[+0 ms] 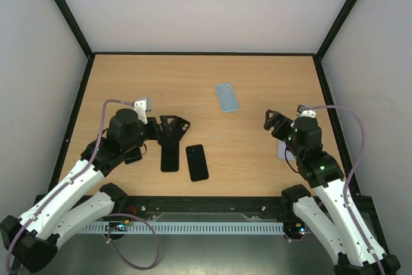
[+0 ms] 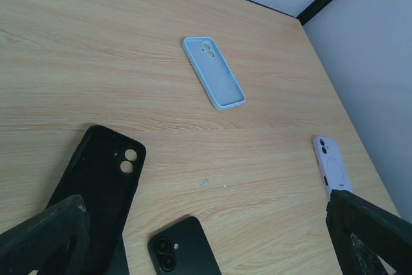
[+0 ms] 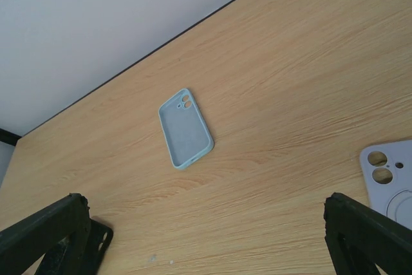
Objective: Put the phone into the phone case
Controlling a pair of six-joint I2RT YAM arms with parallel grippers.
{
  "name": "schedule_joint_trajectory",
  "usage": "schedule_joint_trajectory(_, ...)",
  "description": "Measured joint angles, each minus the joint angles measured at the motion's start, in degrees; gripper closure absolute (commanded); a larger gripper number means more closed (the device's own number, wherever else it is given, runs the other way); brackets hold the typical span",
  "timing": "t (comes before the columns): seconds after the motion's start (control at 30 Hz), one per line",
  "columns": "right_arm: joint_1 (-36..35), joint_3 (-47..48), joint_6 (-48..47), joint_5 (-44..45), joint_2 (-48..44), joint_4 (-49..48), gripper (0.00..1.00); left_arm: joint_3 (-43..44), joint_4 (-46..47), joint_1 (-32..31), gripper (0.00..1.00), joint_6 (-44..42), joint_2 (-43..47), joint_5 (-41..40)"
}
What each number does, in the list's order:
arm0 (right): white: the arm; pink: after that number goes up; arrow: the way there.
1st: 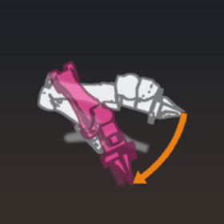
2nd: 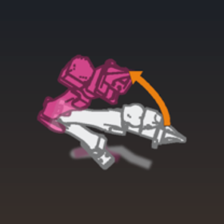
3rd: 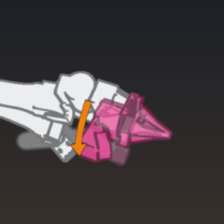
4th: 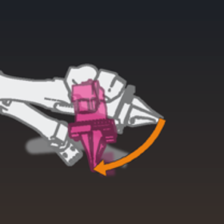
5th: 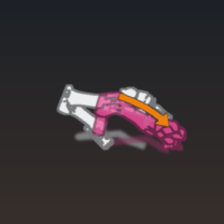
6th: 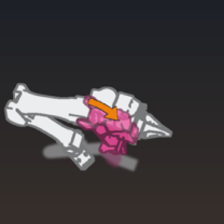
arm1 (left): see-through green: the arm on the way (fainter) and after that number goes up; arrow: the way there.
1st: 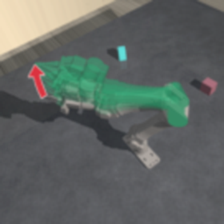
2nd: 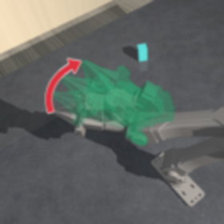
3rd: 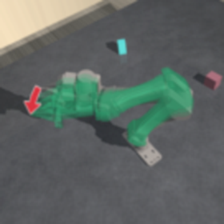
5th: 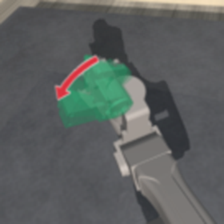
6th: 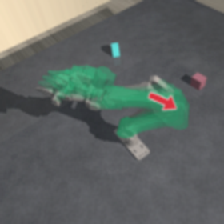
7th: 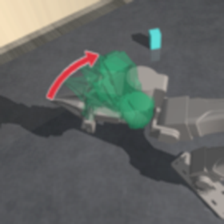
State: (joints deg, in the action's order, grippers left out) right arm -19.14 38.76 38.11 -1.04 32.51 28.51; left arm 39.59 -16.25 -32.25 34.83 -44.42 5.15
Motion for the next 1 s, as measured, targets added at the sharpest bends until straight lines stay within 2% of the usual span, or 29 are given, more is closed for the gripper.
schedule_joint_trajectory(0.4, 0.00, -0.07, 4.07, 4.87, 2.84, 0.66, 0.03, 0.52, -2.08, 0.00, 0.00, -0.59, 1.40, -5.97)
schedule_joint_trajectory(0.77, 0.72, -0.74, 9.94, 18.62, 19.91, -0.87, 0.02, -1.09, -2.10, 0.00, 0.00, -1.49, 1.75, -10.99)
schedule_joint_trajectory(1.0, 8.76, -3.98, 10.29, 19.39, 29.35, -7.13, 0.03, -1.09, -2.29, 0.00, 0.00, -1.73, 1.75, -11.63)
